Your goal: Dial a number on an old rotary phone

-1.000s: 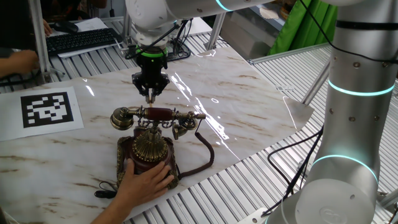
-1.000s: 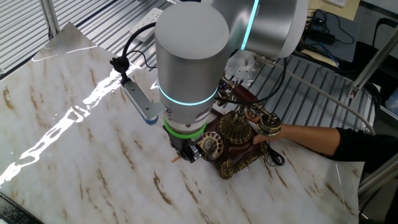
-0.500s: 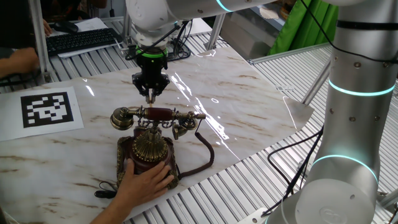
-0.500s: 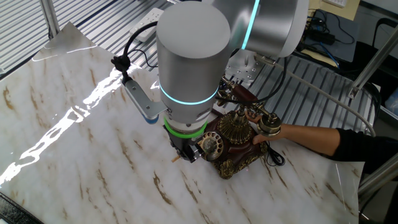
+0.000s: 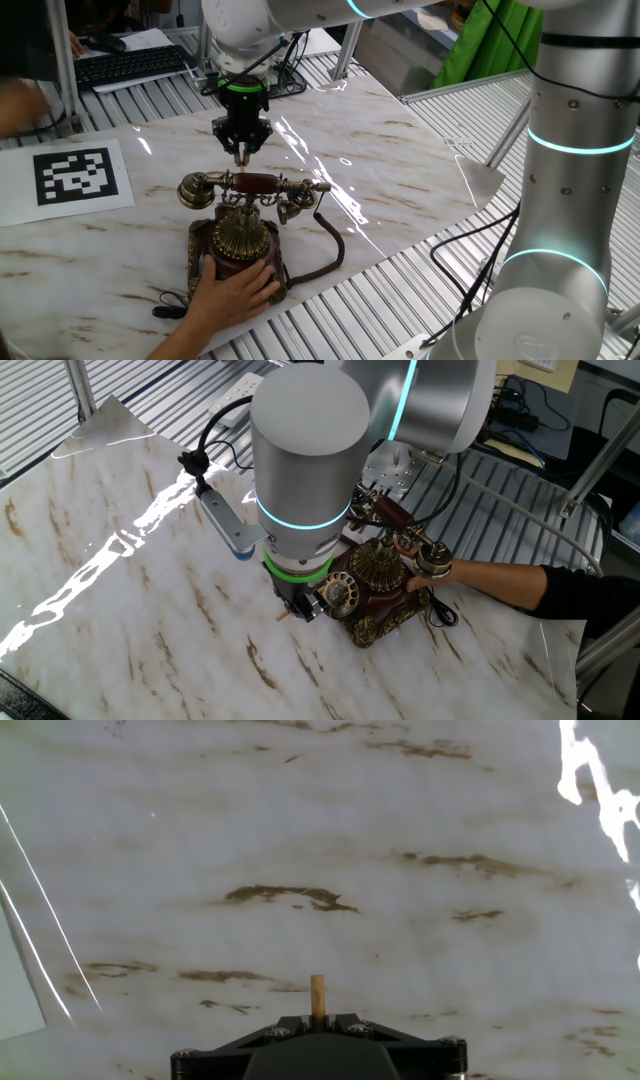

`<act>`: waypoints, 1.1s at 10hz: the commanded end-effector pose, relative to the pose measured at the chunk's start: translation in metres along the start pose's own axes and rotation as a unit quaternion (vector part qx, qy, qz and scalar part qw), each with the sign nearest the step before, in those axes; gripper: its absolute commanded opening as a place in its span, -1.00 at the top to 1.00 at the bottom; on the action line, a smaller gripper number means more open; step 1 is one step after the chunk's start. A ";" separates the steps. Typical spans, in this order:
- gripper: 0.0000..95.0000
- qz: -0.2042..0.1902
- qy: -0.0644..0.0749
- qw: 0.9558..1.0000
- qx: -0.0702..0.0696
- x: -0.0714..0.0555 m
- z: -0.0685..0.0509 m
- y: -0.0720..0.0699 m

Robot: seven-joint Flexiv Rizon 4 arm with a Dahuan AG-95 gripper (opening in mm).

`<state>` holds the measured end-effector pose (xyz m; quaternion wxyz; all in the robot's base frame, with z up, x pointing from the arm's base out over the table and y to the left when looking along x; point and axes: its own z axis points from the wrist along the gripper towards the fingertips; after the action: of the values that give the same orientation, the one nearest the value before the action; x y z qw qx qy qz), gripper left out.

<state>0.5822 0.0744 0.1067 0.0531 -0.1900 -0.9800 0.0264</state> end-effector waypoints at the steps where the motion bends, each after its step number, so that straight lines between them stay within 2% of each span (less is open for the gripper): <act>1: 1.00 0.002 0.000 1.000 0.001 -0.001 0.000 0.000; 8: 1.00 0.006 -0.004 1.000 0.000 -0.007 0.006 0.005; 11: 1.00 0.019 -0.001 1.000 0.000 -0.022 0.005 0.025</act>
<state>0.6116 0.0907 0.0984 0.0544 -0.2098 -0.9759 0.0266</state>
